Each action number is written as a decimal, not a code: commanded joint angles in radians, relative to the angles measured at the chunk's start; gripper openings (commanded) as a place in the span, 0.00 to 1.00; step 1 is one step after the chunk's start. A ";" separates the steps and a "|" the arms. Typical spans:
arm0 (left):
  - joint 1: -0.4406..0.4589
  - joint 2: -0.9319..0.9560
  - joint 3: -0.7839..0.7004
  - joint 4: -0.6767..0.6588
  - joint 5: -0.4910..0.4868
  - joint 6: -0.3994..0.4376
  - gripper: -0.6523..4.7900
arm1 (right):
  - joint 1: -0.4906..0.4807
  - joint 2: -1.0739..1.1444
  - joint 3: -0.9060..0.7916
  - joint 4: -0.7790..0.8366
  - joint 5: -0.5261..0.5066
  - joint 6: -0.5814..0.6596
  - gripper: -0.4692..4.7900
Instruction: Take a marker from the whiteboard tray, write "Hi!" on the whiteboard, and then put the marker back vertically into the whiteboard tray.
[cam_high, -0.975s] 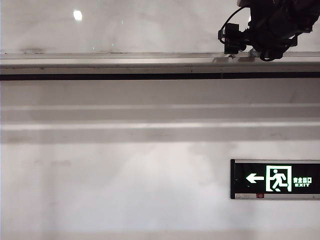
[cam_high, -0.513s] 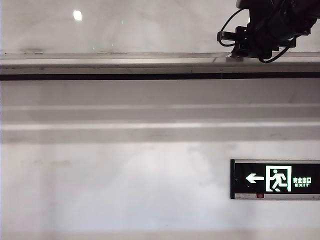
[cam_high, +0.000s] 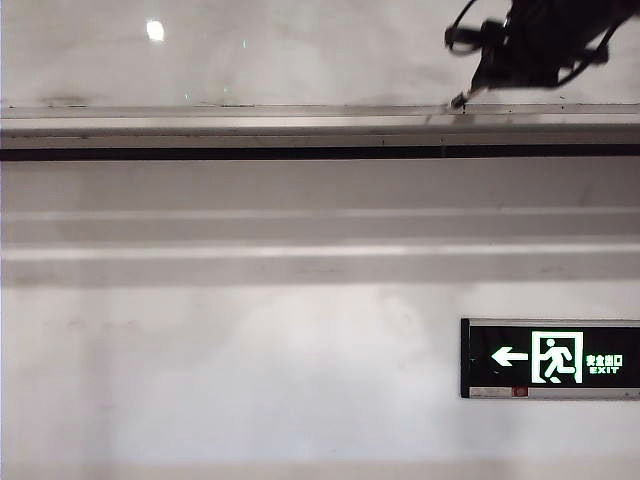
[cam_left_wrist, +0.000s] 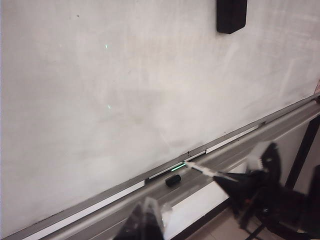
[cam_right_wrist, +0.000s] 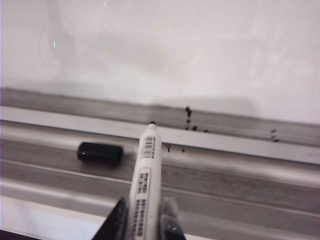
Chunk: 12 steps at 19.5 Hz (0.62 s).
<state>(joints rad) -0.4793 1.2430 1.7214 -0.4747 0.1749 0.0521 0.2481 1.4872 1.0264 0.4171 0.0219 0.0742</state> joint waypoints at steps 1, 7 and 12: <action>0.000 -0.003 0.003 0.013 0.005 0.000 0.11 | 0.000 -0.060 0.003 -0.068 -0.010 0.002 0.10; 0.000 -0.003 0.003 0.014 0.005 0.000 0.11 | 0.004 -0.200 0.045 -0.136 -0.133 0.003 0.09; 0.000 -0.006 0.004 0.043 0.005 -0.004 0.11 | 0.076 -0.221 0.335 -0.327 -0.126 0.002 0.09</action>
<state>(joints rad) -0.4793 1.2427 1.7214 -0.4625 0.1749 0.0517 0.3134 1.2671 1.3266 0.0971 -0.1066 0.0746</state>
